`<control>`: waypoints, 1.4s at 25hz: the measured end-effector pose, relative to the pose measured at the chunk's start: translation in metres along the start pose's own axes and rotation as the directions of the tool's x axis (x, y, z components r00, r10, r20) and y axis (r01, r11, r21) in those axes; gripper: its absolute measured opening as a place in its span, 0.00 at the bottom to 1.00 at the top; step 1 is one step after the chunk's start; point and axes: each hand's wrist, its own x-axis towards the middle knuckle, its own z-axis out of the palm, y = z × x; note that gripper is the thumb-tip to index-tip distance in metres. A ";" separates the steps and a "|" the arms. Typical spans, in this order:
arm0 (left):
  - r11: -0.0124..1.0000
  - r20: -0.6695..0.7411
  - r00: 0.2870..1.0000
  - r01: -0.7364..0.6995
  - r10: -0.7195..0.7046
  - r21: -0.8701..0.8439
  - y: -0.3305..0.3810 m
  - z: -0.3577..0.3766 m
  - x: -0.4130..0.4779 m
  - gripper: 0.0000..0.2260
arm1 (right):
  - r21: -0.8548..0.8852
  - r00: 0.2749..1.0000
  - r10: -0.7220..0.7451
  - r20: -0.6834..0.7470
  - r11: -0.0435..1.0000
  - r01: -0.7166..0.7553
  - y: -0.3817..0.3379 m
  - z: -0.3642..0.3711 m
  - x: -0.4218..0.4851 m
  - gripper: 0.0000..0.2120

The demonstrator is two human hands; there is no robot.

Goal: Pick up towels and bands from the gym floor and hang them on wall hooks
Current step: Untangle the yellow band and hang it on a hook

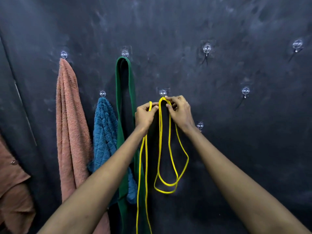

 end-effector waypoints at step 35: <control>0.851 0.355 0.900 0.382 -0.254 -0.361 0.124 -0.046 -0.228 0.13 | -0.208 0.053 0.284 0.957 0.803 -0.559 -0.020 -0.107 -0.372 0.44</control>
